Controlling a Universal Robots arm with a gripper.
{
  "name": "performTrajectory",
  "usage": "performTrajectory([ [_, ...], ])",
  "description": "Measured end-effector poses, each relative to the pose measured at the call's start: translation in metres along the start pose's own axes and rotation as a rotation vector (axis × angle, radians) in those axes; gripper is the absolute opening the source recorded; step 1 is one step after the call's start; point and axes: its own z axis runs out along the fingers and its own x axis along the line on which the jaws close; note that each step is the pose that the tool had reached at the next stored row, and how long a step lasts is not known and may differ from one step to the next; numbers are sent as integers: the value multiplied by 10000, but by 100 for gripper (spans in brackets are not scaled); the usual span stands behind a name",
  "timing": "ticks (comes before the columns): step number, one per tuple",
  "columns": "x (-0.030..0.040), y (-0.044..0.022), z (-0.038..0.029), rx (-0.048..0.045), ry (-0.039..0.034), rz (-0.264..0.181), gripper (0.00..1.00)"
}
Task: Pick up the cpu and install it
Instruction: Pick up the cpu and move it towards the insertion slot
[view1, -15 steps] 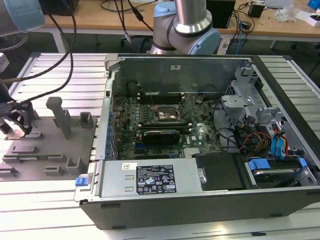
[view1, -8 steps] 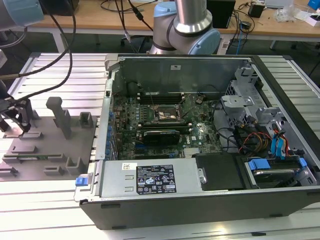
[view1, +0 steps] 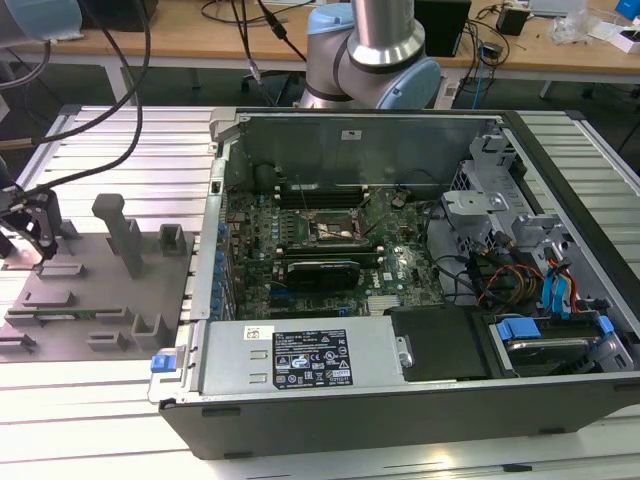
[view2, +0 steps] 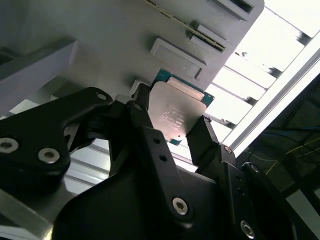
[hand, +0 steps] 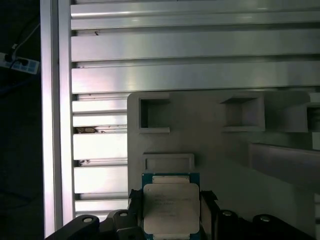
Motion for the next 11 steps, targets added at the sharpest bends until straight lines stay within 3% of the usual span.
performTrajectory([
  [7,0,2,-60,0,0,0,55],
  [11,-1,5,-138,1,1,0,55],
])
